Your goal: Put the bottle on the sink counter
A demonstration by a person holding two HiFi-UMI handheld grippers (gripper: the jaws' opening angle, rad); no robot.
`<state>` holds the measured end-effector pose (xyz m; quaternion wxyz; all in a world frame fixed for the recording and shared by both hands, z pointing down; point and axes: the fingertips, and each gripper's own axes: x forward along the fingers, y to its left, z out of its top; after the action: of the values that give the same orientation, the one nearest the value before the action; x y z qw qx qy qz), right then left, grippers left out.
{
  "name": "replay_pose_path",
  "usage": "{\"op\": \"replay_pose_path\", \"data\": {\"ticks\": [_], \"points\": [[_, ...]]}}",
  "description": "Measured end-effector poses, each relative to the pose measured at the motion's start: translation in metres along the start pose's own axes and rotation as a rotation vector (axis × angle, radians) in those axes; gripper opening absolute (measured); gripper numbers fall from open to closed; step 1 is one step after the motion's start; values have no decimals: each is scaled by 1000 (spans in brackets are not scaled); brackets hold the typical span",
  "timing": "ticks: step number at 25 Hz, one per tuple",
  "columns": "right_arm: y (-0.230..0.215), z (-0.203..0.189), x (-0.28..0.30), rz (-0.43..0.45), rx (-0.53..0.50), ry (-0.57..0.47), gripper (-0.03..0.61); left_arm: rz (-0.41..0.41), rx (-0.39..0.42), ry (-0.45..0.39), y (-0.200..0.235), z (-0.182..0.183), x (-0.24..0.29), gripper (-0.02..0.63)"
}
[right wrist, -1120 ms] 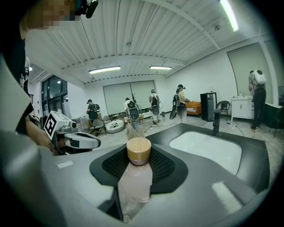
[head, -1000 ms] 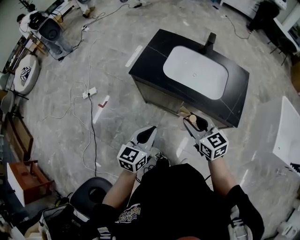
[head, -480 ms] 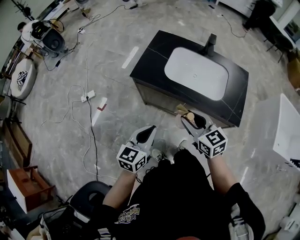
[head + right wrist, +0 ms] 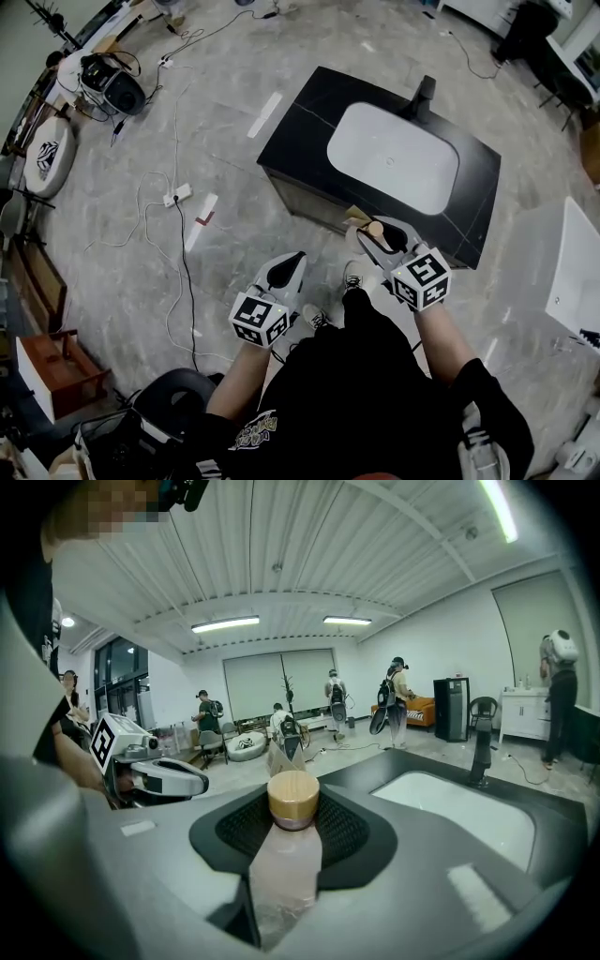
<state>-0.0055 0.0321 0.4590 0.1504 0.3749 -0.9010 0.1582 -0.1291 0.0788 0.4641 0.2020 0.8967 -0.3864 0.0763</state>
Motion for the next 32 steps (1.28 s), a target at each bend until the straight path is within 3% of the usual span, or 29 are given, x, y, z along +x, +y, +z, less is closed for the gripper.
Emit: {"op": "replay_pose_path", "data": {"ticks": [32], "points": [[-137,44,50,131,-39,4,164,129,5,-38,25,62,136,0]]}}
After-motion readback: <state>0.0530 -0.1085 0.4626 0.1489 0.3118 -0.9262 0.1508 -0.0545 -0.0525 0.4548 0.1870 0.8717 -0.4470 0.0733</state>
